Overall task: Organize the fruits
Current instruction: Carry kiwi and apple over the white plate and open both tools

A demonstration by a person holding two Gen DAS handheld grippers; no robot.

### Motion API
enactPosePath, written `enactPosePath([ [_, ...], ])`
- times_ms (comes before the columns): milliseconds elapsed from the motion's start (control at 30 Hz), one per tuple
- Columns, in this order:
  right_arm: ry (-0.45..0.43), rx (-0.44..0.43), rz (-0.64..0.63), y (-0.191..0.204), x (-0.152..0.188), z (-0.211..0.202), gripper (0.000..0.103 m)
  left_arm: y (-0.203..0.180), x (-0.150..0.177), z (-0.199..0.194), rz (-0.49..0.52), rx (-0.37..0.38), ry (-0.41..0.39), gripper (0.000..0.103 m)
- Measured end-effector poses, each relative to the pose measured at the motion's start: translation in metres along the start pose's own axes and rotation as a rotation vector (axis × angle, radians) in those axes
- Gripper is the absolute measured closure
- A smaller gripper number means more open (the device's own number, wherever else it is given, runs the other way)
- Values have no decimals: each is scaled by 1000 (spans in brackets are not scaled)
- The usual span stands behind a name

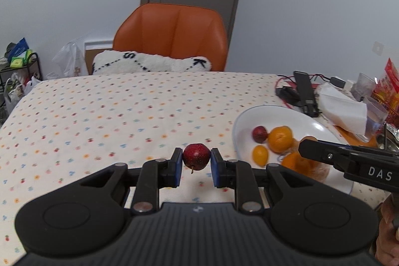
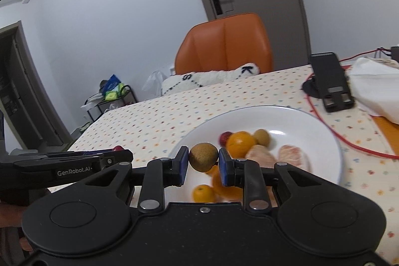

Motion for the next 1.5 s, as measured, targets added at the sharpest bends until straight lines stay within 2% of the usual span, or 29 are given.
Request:
enactPosePath([
  [600,-68,135,59,-57,-13,-10,79,-52,-19,17,57,85,-18,81],
  [900,-88,161,58,-56,-15,-10,79,-46,-14,15,35,92,12,73],
  [1067,-92,151,54,-51,-18,-8,78,-39,-10,9,29,91,15,73],
  [1133,-79,135,52,-49,-17,-5,73,-36,-10,7,22,85,18,73],
  [1167,-78,135,50,-49,-16,-4,67,-35,-10,7,20,84,19,73],
  [1200,-78,141,47,-48,-16,-3,56,-34,-10,6,17,84,20,73],
  [1267,-90,147,42,-46,-15,-5,45,-32,-8,5,11,84,22,73],
  [1400,-94,144,41,-44,-15,-8,40,-30,-6,2,3,79,25,71],
  [1467,-97,139,40,-42,-14,-10,38,-29,-6,-1,4,78,21,66],
  [1500,-97,136,37,-41,-14,-10,37,-29,-6,-3,5,75,19,60],
])
Point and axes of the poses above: each gripper's, at about its wrist camera, not at the fingertips, and z roughly the way its jaws point, y to its left, x to its underside, the point moved 5 cm from there along z, roughly the way its jaws point, and after that the axes turned 13 degrees about z, right-handed, at the moved point
